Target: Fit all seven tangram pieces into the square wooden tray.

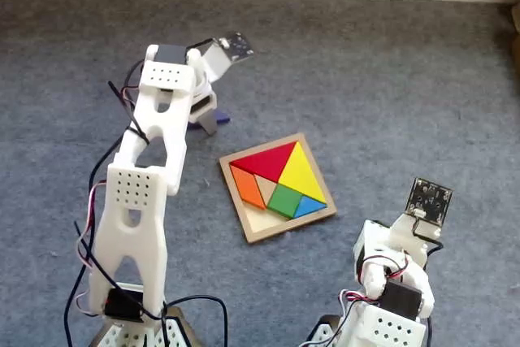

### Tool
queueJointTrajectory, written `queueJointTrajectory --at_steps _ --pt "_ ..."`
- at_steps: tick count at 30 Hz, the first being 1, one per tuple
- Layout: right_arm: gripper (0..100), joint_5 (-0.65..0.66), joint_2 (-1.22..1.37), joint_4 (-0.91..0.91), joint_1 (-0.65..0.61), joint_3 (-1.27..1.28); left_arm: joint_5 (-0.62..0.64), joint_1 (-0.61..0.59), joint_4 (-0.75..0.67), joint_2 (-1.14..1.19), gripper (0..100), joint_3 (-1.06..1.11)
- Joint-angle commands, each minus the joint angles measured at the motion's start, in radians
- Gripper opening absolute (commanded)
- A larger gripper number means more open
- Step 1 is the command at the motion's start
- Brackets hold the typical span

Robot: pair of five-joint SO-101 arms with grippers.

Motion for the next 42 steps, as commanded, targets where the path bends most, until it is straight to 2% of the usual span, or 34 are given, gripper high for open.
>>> queueJointTrajectory --at_steps 1,10,13,19,32,37,42 --pt "0.5 0.009 -0.010 0.007 0.013 0.143 -0.037 0.059 -0.009 -0.008 31 -0.022" --pt "0.5 0.009 -0.010 0.007 0.013 0.143 -0.043 0.090 -0.015 0.044 31 -0.030" --pt "0.5 0.009 -0.010 0.007 0.013 0.143 -0.109 0.101 -0.014 0.087 31 -0.030" --pt "0.5 0.009 -0.010 0.007 0.013 0.143 -0.117 0.105 -0.017 0.108 25 -0.031" --pt "0.5 0.009 -0.010 0.007 0.013 0.143 -0.170 0.114 -0.003 0.107 24 -0.031" --pt "0.5 0.009 -0.010 0.007 0.013 0.143 -0.173 0.111 0.118 0.108 14 -0.122" --pt "0.5 0.009 -0.010 0.007 0.013 0.143 -0.173 0.113 0.269 0.108 14 -0.262"
